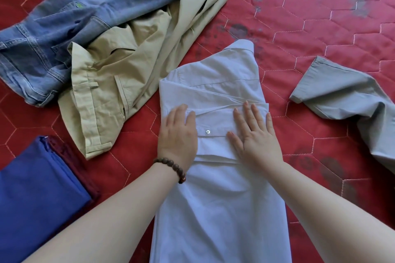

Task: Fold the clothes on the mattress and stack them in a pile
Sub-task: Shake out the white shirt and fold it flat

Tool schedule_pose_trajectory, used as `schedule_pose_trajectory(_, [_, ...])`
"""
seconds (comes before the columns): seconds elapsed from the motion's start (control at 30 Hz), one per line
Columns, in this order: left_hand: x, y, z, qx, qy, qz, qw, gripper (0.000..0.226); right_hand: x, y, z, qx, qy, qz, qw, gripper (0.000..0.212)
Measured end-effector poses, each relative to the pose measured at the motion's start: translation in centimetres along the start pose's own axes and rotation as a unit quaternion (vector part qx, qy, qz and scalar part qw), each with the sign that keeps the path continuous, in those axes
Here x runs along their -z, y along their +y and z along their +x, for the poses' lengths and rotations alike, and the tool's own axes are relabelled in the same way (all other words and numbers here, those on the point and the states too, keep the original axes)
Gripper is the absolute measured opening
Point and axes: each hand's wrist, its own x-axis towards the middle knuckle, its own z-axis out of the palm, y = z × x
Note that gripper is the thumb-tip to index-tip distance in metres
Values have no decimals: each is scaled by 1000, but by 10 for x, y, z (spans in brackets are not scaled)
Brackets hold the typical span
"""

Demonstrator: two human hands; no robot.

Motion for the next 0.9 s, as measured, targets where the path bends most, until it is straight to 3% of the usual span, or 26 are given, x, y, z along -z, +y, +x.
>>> schedule_pose_trajectory(0.07, [-10,4,-9,-26,-129,16,991,57,0,3,-1,-6,3,1,1000,71])
schedule_pose_trajectory(0.13, [-20,-3,-15,-24,-190,64,979,70,-1,5,-2,-6,4,-1,1000,70])
schedule_pose_trajectory(0.3, [-15,-7,-13,-19,-219,87,972,73,8,0,0,-22,-33,-35,999,69])
schedule_pose_trajectory(0.4, [6,-2,-25,6,-181,56,982,70,17,-20,-18,-43,13,-22,999,66])
schedule_pose_trajectory(0.5, [16,15,-81,-83,-129,15,988,59,5,-57,-73,50,93,50,993,57])
schedule_pose_trajectory(0.6, [18,13,-135,-129,-226,20,965,63,-17,-75,-128,124,32,52,990,57])
schedule_pose_trajectory(0.77, [17,-22,-163,-69,-231,68,968,70,-28,-28,-165,-2,-24,6,1000,66])
schedule_pose_trajectory(0.9, [27,2,-183,3,-219,68,973,67,-21,-22,-189,-69,-34,10,997,70])
